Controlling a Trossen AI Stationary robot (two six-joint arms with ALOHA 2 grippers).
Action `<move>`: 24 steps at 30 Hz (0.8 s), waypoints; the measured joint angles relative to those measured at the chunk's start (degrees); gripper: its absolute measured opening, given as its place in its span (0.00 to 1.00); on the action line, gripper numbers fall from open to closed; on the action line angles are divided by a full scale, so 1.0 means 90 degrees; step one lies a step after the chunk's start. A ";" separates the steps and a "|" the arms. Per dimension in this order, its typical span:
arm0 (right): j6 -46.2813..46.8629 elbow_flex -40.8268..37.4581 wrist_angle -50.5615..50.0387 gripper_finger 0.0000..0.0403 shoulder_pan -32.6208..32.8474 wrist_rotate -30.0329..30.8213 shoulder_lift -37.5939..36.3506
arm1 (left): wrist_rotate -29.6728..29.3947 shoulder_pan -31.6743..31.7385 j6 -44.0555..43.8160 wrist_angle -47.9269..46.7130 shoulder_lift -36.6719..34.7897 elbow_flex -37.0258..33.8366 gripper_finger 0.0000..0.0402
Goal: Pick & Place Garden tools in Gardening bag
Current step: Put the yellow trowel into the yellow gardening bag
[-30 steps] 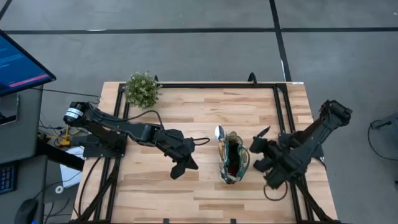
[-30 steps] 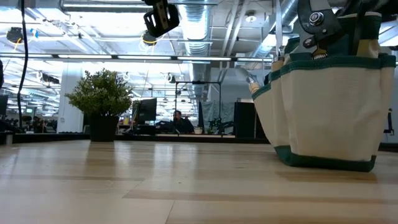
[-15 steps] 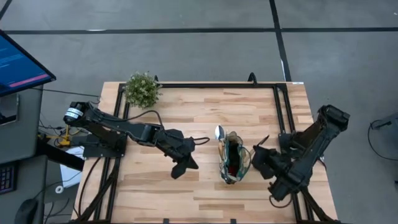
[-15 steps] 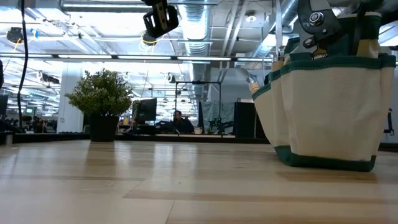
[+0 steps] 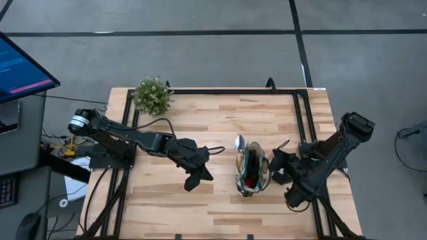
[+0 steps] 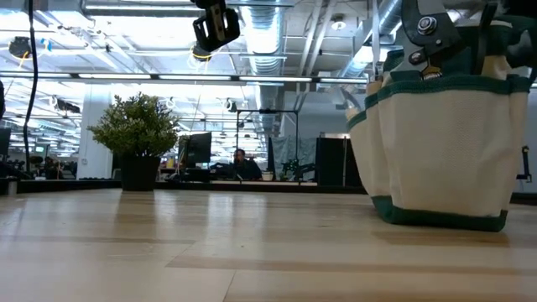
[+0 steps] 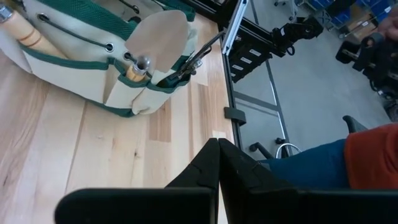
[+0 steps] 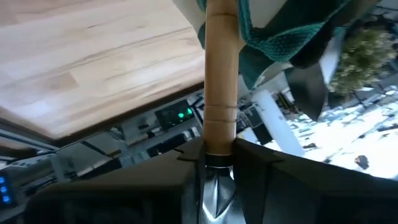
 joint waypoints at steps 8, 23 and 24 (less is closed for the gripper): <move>-0.0712 0.0002 0.0313 0.12 0.0011 0.0163 0.0000 | 0.0000 0.0002 -0.0021 -0.0001 0.0000 0.0000 0.00; -0.2131 0.0006 0.1268 0.13 -0.0371 -0.0141 0.0052 | -0.0050 0.0002 -0.0020 0.0000 0.0000 0.0000 0.00; -0.2199 0.0007 0.1274 0.13 -0.0416 -0.0190 0.0083 | -0.0049 0.0002 -0.0020 0.0001 0.0000 0.0000 0.00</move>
